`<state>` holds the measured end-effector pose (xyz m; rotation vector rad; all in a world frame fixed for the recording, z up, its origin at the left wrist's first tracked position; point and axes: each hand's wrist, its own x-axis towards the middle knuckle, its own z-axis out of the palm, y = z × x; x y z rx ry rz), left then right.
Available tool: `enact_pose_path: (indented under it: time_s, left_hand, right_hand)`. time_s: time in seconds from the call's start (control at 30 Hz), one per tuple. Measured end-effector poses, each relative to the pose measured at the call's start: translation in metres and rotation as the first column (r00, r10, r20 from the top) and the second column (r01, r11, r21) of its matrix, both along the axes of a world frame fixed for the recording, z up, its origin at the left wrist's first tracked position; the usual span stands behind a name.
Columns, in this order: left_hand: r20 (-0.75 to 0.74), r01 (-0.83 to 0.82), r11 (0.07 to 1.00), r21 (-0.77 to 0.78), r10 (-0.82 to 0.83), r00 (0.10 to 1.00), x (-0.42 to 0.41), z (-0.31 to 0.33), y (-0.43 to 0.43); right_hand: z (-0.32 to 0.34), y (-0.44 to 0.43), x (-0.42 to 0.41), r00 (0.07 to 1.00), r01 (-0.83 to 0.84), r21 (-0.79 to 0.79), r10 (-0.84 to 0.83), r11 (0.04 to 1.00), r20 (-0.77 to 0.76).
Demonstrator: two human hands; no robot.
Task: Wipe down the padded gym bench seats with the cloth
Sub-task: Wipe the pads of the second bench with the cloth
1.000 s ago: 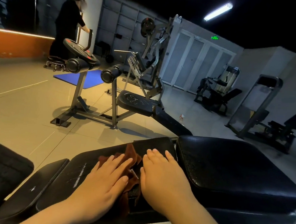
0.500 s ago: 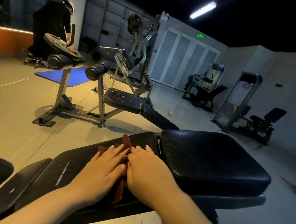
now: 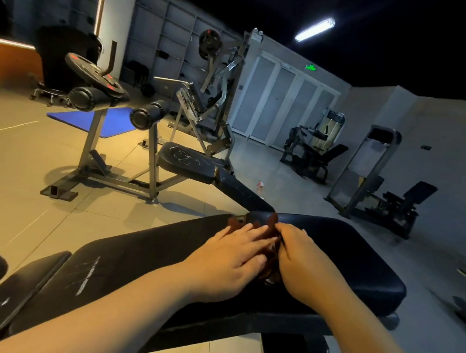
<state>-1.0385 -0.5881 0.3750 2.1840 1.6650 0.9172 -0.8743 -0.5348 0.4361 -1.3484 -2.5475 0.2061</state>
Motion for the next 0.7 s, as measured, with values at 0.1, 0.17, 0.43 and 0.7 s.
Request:
enact_pose_path:
  time_s: [0.1,0.17,0.43,0.7]
  left_hand:
    - [0.016,-0.05,0.998,0.035,0.05,0.999,-0.014,-0.026,-0.032]
    - [0.047,-0.142,0.99,-0.013,0.142,0.989,-0.029,-0.039,-0.038]
    - [-0.021,-0.334,0.931,-0.149,0.335,0.942,-0.057,-0.044,0.0]
    - [0.0,-0.34,0.912,-0.232,0.349,0.937,-0.089,-0.068,-0.051]
  right_hand:
    - [0.0,-0.003,-0.001,0.997,-0.009,0.019,0.007,1.0,0.08]
    - [0.0,-0.005,-0.002,0.988,-0.025,0.039,0.019,0.999,0.152]
    - [-0.019,-0.023,-0.062,0.941,-0.218,0.084,0.186,0.972,0.284]
    - [-0.031,-0.022,-0.064,0.918,-0.265,0.163,0.198,0.95,0.344]
